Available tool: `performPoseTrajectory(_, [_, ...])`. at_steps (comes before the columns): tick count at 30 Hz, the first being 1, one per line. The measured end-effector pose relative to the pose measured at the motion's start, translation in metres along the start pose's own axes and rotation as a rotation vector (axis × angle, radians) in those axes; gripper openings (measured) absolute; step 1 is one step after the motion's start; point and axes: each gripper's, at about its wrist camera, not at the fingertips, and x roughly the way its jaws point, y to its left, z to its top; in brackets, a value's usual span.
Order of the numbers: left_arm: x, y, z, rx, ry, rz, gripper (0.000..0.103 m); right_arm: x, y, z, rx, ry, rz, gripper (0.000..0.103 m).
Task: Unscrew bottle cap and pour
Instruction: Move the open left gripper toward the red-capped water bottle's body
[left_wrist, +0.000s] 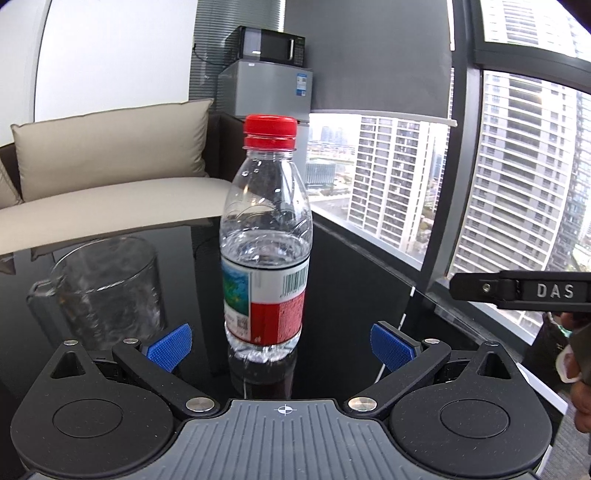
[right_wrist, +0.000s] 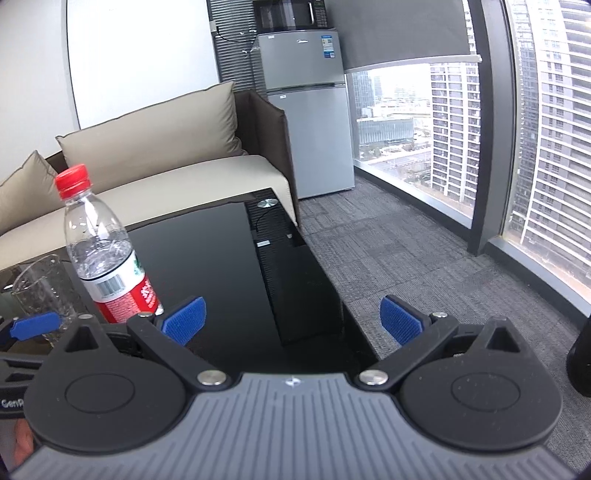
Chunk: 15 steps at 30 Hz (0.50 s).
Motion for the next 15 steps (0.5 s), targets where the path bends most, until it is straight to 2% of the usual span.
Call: performPoseTrajectory(15, [0.024,-0.002,0.009,-0.004,-0.023,0.022,0.102,0.004,-0.016,-0.001,0.084,0.018,-0.023,0.103])
